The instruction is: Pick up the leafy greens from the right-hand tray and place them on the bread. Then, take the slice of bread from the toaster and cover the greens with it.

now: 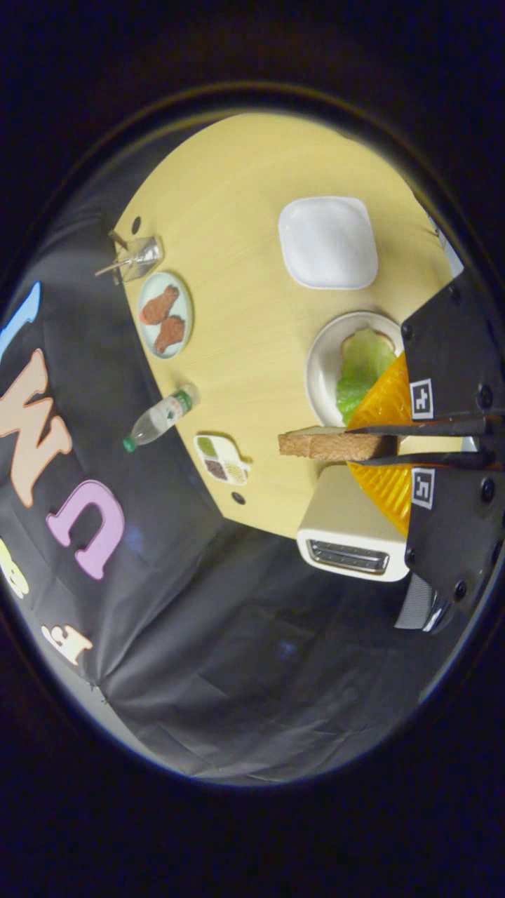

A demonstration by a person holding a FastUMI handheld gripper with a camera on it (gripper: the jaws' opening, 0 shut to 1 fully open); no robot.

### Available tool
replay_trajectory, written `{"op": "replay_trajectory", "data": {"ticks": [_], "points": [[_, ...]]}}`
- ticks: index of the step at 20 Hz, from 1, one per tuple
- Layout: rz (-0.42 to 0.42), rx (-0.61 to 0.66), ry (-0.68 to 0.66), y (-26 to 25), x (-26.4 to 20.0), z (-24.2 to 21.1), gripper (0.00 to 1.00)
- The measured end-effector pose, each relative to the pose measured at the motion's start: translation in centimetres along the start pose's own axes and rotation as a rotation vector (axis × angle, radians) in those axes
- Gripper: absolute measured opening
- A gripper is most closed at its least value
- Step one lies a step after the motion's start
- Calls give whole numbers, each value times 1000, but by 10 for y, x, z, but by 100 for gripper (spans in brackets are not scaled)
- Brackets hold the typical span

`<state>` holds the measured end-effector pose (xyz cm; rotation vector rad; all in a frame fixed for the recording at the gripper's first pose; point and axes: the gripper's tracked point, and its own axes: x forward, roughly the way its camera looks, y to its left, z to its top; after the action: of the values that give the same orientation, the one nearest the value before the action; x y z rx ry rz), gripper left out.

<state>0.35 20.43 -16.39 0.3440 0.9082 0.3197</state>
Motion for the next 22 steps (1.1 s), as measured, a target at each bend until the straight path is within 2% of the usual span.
{"op": "replay_trajectory", "data": {"ticks": [3, 5, 7, 13, 17, 22], "points": [[28, 4, 70, -4, 14, -29, 11], [65, 24, 89, -2, 24, -37, 11], [65, 35, 110, -9, 35, -42, 11], [-93, -39, 138, -66, 61, -50, 11], [-175, -133, 142, -88, 69, -59, 11], [-242, -209, 131, -103, 77, -61, 22]]}}
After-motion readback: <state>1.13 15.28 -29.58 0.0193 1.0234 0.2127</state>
